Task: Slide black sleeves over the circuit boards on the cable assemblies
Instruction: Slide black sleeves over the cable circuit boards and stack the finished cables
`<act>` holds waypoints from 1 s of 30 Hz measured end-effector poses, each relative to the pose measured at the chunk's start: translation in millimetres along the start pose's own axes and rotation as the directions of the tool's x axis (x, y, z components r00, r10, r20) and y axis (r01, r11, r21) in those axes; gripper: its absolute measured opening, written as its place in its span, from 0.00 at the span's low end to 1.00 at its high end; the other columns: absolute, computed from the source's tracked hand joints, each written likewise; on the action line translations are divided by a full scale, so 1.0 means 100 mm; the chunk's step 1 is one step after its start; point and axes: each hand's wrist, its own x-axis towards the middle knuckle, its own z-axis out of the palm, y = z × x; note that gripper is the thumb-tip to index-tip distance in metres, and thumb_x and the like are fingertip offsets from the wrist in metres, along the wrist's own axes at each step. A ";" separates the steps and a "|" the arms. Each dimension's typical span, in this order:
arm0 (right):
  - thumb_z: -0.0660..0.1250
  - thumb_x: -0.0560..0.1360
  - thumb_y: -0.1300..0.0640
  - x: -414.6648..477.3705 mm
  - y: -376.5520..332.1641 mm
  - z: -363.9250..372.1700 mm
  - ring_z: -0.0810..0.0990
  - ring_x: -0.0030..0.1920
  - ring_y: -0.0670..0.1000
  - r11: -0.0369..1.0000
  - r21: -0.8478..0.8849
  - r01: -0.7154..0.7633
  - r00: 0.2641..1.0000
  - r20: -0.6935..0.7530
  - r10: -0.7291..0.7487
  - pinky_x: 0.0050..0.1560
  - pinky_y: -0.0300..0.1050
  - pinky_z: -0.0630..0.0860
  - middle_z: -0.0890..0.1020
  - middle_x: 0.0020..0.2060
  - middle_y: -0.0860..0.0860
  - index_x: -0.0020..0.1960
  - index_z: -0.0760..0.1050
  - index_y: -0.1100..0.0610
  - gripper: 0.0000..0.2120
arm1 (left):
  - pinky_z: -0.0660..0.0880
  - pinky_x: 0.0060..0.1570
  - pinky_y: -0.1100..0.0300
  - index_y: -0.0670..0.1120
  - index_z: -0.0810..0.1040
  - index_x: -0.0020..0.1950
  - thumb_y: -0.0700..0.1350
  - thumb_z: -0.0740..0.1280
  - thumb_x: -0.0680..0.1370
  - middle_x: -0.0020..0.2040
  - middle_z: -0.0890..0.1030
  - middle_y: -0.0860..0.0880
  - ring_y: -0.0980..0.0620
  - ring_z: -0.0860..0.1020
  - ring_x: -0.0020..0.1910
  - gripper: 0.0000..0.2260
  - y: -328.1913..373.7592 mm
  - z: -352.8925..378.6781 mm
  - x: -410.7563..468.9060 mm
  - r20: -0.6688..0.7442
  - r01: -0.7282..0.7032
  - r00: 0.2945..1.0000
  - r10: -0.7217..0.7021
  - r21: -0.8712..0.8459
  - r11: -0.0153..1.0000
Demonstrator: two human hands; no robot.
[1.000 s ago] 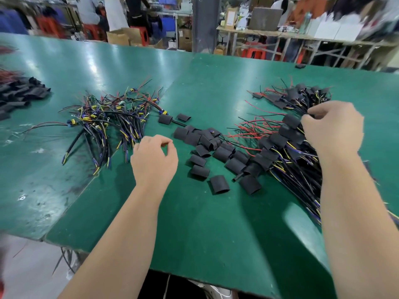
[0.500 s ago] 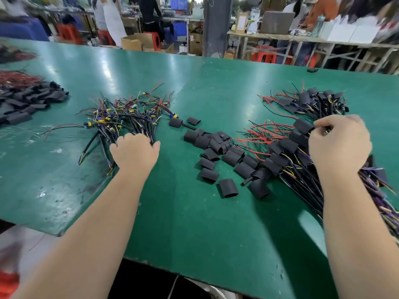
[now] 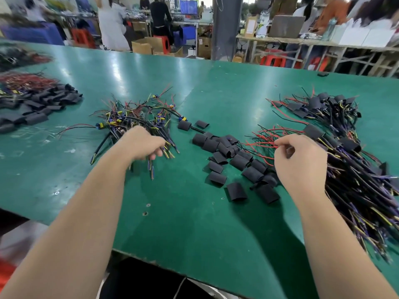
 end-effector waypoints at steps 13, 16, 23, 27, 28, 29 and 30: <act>0.65 0.72 0.68 -0.08 0.03 0.10 0.78 0.42 0.54 0.998 0.048 0.041 0.997 0.057 -0.044 0.44 0.36 0.64 0.83 0.42 0.54 0.46 0.82 0.60 0.08 | 0.58 0.67 0.42 0.52 0.57 0.76 0.55 0.65 0.76 0.76 0.58 0.41 0.36 0.57 0.72 0.31 -0.21 0.11 0.41 -0.287 0.113 0.958 0.013 0.419 0.901; 0.65 0.72 0.68 -0.08 0.02 0.13 0.78 0.42 0.54 0.997 0.051 0.050 0.996 0.070 -0.053 0.43 0.35 0.63 0.83 0.43 0.54 0.46 0.82 0.60 0.08 | 0.61 0.65 0.42 0.55 0.66 0.71 0.52 0.65 0.75 0.72 0.65 0.44 0.37 0.62 0.69 0.24 -0.27 0.15 0.48 -0.244 0.054 0.969 0.043 0.376 0.925; 0.66 0.71 0.69 -0.10 -0.01 0.16 0.77 0.39 0.54 0.992 0.096 0.083 0.993 0.080 -0.091 0.42 0.36 0.65 0.83 0.41 0.54 0.44 0.81 0.61 0.08 | 0.66 0.57 0.48 0.45 0.79 0.37 0.57 0.59 0.77 0.41 0.79 0.46 0.42 0.77 0.47 0.20 -0.17 0.18 0.45 -0.359 0.010 0.922 0.142 0.390 0.921; 0.66 0.71 0.68 -0.12 0.00 0.17 0.77 0.39 0.51 0.991 0.103 0.083 0.991 0.093 -0.092 0.44 0.39 0.69 0.83 0.42 0.53 0.45 0.82 0.60 0.08 | 0.62 0.56 0.47 0.46 0.77 0.43 0.50 0.58 0.77 0.47 0.79 0.44 0.41 0.74 0.52 0.12 -0.17 0.18 0.44 -0.549 0.086 0.823 0.148 0.378 0.922; 0.66 0.71 0.68 -0.13 0.00 0.17 0.77 0.39 0.51 0.991 0.106 0.077 0.992 0.095 -0.087 0.44 0.39 0.69 0.83 0.42 0.52 0.45 0.82 0.59 0.08 | 0.61 0.57 0.47 0.48 0.77 0.48 0.49 0.60 0.76 0.50 0.78 0.44 0.40 0.73 0.54 0.08 -0.16 0.18 0.44 -0.567 0.062 0.806 0.171 0.368 0.928; 0.66 0.71 0.68 -0.14 0.01 0.17 0.77 0.39 0.51 0.992 0.105 0.073 0.992 0.098 -0.084 0.43 0.39 0.68 0.83 0.42 0.52 0.45 0.82 0.59 0.08 | 0.60 0.57 0.47 0.51 0.75 0.55 0.47 0.62 0.76 0.53 0.77 0.43 0.40 0.72 0.56 0.09 -0.15 0.19 0.45 -0.555 0.028 0.804 0.213 0.393 0.919; 0.66 0.71 0.68 -0.14 0.02 0.17 0.76 0.39 0.51 0.992 0.103 0.072 0.992 0.100 -0.083 0.43 0.38 0.67 0.82 0.42 0.52 0.45 0.81 0.59 0.08 | 0.60 0.58 0.47 0.54 0.71 0.62 0.44 0.63 0.76 0.56 0.76 0.43 0.40 0.71 0.56 0.15 -0.13 0.21 0.48 -0.503 -0.004 0.821 0.270 0.468 0.883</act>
